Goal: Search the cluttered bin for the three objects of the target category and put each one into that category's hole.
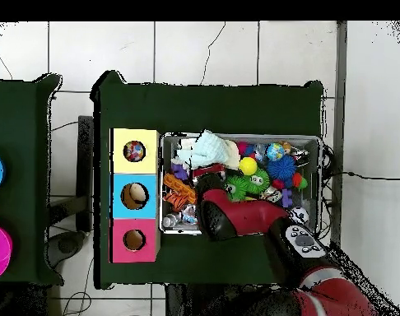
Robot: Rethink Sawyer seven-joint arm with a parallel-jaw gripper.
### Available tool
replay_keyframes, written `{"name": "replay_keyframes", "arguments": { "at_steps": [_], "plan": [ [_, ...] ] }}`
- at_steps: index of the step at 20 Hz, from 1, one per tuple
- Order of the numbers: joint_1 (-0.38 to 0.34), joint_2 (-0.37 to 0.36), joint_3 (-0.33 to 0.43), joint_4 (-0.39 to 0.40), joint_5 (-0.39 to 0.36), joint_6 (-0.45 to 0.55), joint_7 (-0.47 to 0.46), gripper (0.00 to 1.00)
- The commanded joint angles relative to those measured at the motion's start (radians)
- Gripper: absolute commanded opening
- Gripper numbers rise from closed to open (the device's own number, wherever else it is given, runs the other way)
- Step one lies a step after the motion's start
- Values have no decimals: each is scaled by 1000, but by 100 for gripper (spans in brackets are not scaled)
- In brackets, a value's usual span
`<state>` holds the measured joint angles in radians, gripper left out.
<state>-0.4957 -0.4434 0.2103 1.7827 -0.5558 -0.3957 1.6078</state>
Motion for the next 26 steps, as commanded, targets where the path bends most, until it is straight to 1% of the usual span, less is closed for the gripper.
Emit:
{"name": "replay_keyframes", "arguments": {
  "at_steps": [1,3,5,9,11,15,18,21,24,26],
  "plan": [
    [68,-62,-309,-88,27,166,-2,0],
    [56,-89,-304,-98,2,183,0,0],
    [64,-95,-332,-118,-1,178,0,0],
    [96,-87,-405,-169,-8,150,-10,0],
    [96,-88,-414,-189,-31,151,-20,0],
    [100,-76,-441,-218,-55,162,-24,0],
    [59,-81,-395,-212,-93,209,-12,0],
    [17,-74,-356,-181,-109,276,3,0],
    [5,-76,-355,-161,-103,325,15,0],
    [-17,-72,-333,-139,-97,355,28,0]
  ]
}}
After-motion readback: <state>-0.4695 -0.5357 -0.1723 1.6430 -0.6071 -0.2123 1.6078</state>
